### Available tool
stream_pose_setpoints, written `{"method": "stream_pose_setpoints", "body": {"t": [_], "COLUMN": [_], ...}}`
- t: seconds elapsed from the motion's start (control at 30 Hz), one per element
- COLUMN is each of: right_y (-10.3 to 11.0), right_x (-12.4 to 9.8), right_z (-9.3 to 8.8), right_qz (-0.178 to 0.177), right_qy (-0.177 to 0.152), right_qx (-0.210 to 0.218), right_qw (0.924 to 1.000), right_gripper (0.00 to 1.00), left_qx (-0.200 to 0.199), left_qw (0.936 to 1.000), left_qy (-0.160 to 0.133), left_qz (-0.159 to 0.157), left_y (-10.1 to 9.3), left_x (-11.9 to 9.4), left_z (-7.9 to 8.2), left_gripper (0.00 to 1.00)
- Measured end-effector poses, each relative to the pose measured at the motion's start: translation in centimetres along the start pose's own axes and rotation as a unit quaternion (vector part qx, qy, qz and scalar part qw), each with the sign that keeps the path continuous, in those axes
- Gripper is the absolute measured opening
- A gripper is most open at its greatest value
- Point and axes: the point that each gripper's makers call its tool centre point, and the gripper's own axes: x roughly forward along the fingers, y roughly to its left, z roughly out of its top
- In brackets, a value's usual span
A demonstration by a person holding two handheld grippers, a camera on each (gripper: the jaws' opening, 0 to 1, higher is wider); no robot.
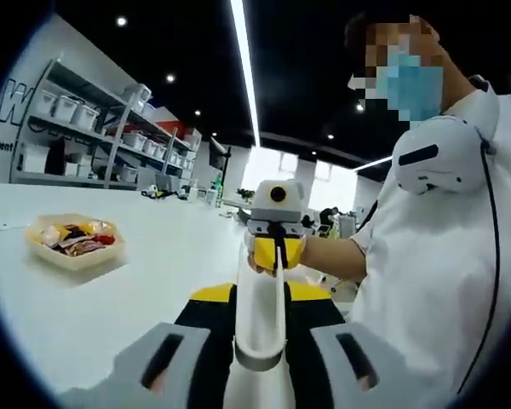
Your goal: Place the target food into the container with the food tongs after gripping and lifting it, then release it inside without dropping or visibly crushing the food.
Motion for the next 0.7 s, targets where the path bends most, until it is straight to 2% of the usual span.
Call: {"method": "stream_pose_setpoints", "body": {"t": [0.27,0.7], "right_y": [-0.3,-0.4], "right_x": [-0.2,-0.1], "right_z": [-0.1,-0.8], "right_qz": [-0.005,-0.013], "right_qy": [0.003,0.014], "right_qx": [-0.012,-0.03], "right_qw": [0.9999,0.9994], "right_gripper": [0.0,0.0], "left_qx": [-0.002,0.026], "left_qw": [1.0,0.9986], "left_qy": [-0.001,0.043], "left_qz": [0.001,0.016], "left_y": [0.3,0.3], "left_x": [-0.1,-0.4], "left_z": [-0.2,-1.1], "left_gripper": [0.21,0.21]}}
